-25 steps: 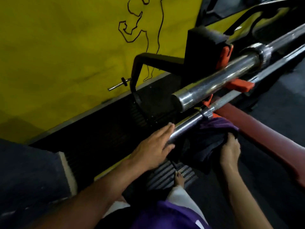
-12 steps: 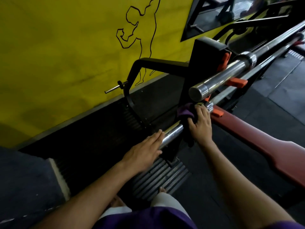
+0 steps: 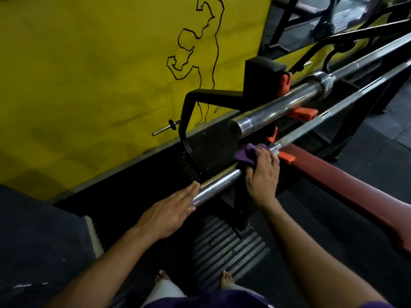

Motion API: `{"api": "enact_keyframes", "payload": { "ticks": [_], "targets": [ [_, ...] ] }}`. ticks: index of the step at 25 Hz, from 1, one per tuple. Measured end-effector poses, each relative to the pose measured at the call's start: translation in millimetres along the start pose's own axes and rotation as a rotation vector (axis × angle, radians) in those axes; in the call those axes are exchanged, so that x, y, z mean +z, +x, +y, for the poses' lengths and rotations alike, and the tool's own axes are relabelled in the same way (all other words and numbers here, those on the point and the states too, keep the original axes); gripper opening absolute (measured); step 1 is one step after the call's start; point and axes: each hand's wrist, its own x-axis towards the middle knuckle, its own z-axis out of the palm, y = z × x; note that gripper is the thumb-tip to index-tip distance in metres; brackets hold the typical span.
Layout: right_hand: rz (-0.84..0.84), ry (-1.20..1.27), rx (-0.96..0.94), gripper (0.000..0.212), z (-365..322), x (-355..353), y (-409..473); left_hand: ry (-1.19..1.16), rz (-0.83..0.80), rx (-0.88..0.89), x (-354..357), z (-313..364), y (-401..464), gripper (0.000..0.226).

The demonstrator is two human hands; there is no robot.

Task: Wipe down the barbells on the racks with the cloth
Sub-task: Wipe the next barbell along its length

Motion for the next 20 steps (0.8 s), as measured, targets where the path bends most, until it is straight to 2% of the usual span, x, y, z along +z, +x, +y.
{"api": "enact_keyframes", "payload": {
  "ticks": [2, 5, 8, 10, 12, 14, 16, 18, 19, 20],
  "targets": [
    [-0.148, -0.231, -0.047, 0.043, -16.9, -1.4, 33.7, 0.035, 0.008, -0.01, 2.9, -1.7, 0.6, 0.062],
    [-0.29, -0.24, -0.137, 0.041, -50.3, 5.7, 21.1, 0.05, -0.037, -0.06, 6.8, 0.8, -1.4, 0.063],
    [-0.274, 0.063, -0.359, 0.055, -22.2, 5.0, -37.4, 0.08, -0.024, -0.069, 5.4, 3.8, -1.9, 0.063],
    [-0.221, 0.209, -0.401, 0.065, 19.2, -3.0, -38.9, 0.093, -0.017, -0.074, 5.2, 6.7, -0.1, 0.062],
    [-0.185, 0.176, -0.339, 0.062, 35.8, -10.1, -14.8, 0.123, -0.019, -0.062, 2.8, 11.0, 0.3, 0.062],
    [-0.162, -0.02, -0.251, 0.046, 21.2, -13.8, 13.8, 0.151, -0.025, -0.046, -1.0, 12.1, -0.1, 0.061],
    [-0.308, -0.176, -0.188, 0.037, -10.8, -16.4, 43.5, 0.148, -0.005, -0.06, -1.5, 15.9, 0.4, 0.063],
    [-0.579, -0.3, -0.216, 0.047, -39.7, -18.7, 64.4, 0.127, -0.007, -0.076, 0.9, 17.4, -0.3, 0.066],
    [-0.633, -0.337, -0.275, 0.053, -48.6, -18.8, 61.3, 0.119, -0.007, -0.09, 1.4, 15.6, -1.0, 0.067],
    [-0.614, -0.3, -0.354, 0.059, -52.7, -17.7, 50.5, 0.123, 0.004, -0.087, 1.7, 11.5, -0.4, 0.067]
  ]
}}
